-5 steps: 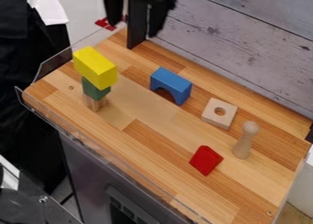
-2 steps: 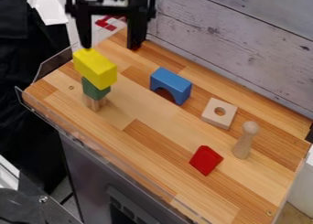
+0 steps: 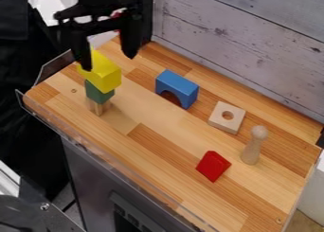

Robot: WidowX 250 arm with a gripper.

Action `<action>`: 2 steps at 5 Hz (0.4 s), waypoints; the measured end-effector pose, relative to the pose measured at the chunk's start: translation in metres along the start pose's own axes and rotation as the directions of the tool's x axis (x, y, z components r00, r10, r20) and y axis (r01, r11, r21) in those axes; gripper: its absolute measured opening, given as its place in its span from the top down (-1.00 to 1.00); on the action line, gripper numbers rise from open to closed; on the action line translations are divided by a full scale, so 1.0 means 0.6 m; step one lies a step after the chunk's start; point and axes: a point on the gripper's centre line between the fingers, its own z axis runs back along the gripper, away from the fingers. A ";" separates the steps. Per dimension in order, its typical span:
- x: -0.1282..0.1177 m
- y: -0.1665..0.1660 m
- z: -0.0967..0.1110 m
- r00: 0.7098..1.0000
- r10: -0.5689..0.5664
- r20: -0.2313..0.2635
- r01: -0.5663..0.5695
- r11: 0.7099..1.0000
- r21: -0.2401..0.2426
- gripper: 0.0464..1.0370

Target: Move the yellow rectangular block from the tower and put it on top of the blue arch

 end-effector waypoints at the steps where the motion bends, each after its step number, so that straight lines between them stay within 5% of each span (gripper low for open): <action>1: 0.021 0.002 0.002 0.998 0.059 0.020 -0.058 0.997 -0.059 -0.92; 2: 0.032 0.003 -0.003 0.997 0.075 0.034 -0.072 0.995 -0.070 -0.92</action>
